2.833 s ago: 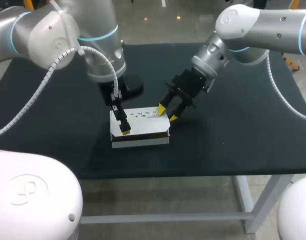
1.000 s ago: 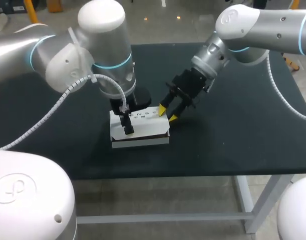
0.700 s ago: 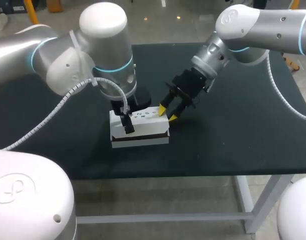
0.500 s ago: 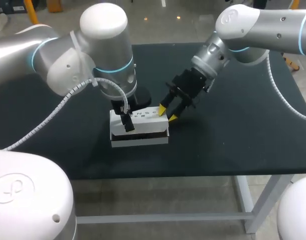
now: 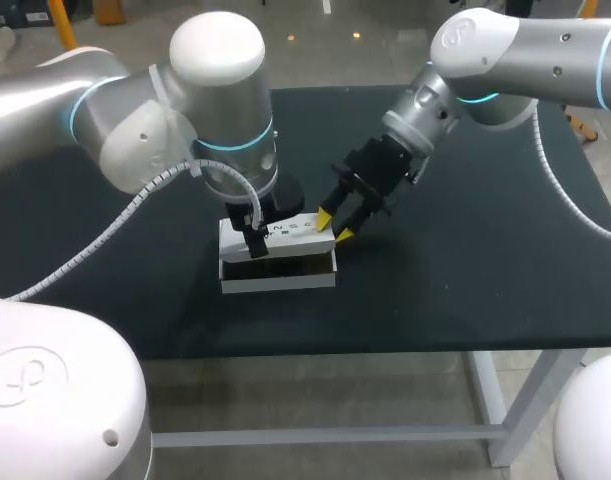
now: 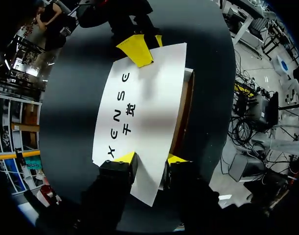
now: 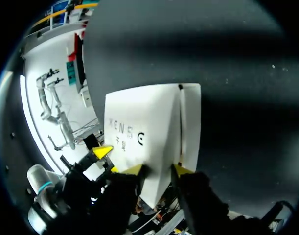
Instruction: Assemble the packaging by folding the flat box into shape, placing the metal phone stand inside, and closing the box properly
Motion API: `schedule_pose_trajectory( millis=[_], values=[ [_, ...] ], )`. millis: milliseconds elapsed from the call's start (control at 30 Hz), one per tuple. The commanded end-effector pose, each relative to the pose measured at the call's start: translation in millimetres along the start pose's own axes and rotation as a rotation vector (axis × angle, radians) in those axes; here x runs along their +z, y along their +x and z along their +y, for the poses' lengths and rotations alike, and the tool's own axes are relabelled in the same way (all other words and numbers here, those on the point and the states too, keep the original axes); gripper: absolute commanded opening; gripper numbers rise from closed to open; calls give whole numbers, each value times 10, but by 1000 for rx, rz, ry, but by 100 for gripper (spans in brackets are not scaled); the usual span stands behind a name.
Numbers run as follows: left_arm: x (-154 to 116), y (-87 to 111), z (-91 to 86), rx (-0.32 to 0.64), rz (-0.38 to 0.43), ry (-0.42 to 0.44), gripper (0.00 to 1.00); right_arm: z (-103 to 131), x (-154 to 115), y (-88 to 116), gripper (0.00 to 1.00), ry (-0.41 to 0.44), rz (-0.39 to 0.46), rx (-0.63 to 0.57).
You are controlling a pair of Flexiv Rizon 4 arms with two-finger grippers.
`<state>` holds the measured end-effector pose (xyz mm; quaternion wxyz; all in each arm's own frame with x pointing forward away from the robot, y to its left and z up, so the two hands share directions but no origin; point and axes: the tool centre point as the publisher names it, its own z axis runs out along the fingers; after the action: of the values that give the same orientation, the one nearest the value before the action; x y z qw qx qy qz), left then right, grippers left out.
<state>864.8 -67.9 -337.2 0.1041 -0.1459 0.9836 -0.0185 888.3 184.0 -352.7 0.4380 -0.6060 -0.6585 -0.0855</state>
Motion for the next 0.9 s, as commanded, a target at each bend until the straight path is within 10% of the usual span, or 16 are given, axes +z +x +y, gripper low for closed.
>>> schedule_pose_trajectory(
  millis=[33, 900],
  values=[
    [47, 39, -55, 0, -20, -24, 31, 0, 12, -3, 40, 4, 0, -1],
    [168, 118, -32, 15, -38, -36, 27, -179, -62, -172, 44, -35, -3, -6]
  ],
)
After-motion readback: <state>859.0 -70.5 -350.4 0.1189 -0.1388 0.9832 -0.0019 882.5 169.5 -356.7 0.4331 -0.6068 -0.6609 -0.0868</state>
